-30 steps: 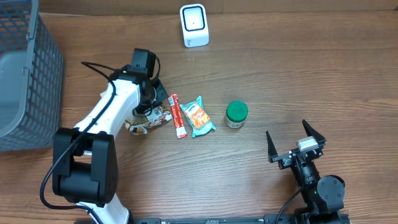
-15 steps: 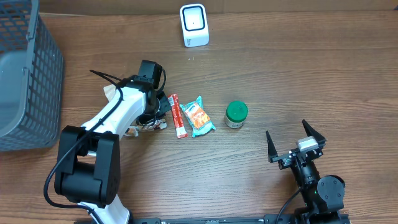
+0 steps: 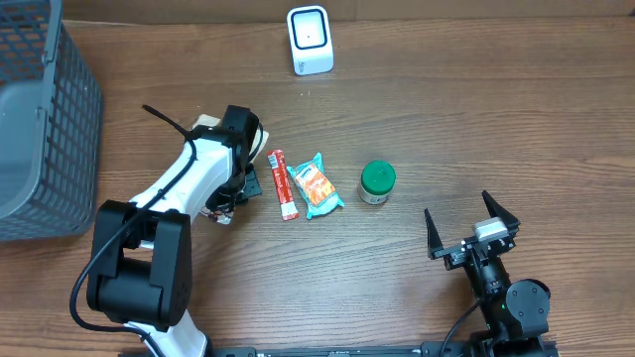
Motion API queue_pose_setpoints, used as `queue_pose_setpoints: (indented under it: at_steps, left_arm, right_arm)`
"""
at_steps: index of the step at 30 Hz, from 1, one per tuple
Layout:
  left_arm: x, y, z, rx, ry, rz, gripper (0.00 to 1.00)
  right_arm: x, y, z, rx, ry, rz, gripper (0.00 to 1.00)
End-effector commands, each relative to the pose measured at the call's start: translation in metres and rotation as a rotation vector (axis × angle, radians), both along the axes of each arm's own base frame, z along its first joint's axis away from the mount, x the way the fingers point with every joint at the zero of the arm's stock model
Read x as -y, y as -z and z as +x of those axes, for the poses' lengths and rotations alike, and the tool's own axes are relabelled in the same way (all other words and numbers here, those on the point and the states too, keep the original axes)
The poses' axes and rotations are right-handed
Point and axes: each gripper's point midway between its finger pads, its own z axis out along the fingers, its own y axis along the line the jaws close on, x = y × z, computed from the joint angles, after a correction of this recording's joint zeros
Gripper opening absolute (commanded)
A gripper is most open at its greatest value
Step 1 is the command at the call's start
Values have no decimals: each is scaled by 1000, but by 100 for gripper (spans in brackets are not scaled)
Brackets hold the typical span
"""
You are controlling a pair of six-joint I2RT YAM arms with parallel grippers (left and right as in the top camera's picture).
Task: Scan the item barcode
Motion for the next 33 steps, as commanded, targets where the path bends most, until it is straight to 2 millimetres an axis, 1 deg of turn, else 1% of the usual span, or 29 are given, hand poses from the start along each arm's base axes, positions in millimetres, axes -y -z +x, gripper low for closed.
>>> queue_pose_setpoints:
  at_steps: [1,5,9,12,15,16,17,18,19,20,21,23,26,29,33]
  left_arm:
    - [-6,-18,16,44,47,53,4]
    - [-2,-40,32,85,45,44,4]
    - [-1,-73,49,127,38,47,4]
    - [-11,-100,61,168,17,76,6]
    - [-23,-118,69,194,-15,84,14]
    - [-28,-122,70,200,-29,83,20]
    - [-33,-124,71,202,-42,85,21]
    - [-43,-125,71,199,-67,88,27]
    - [-51,-125,70,194,-86,94,37]
    - [-59,-125,68,187,-103,101,49]
    - [-67,-125,66,182,-121,111,64]
    - [-82,-125,64,174,-159,118,84]
    - [-103,-124,60,165,-212,123,100]
    - [-116,-124,57,159,-247,126,100]
    - [-122,-124,56,158,-264,127,100]
  right_arm:
    - [0,3,0,1,1,0,100]
    - [0,3,0,1,2,0,100]
    - [0,3,0,1,1,0,100]
    - [0,2,0,1,2,0,100]
    - [0,3,0,1,2,0,100]
    - [0,3,0,1,1,0,100]
    - [0,3,0,1,1,0,100]
    - [0,3,0,1,1,0,100]
    - [0,3,0,1,2,0,100]
    - [0,3,0,1,2,0,100]
    - [0,3,0,1,2,0,100]
    - [0,3,0,1,2,0,100]
    - [0,3,0,1,1,0,100]
    - [0,3,0,1,2,0,100]
    - [0,3,0,1,2,0,100]
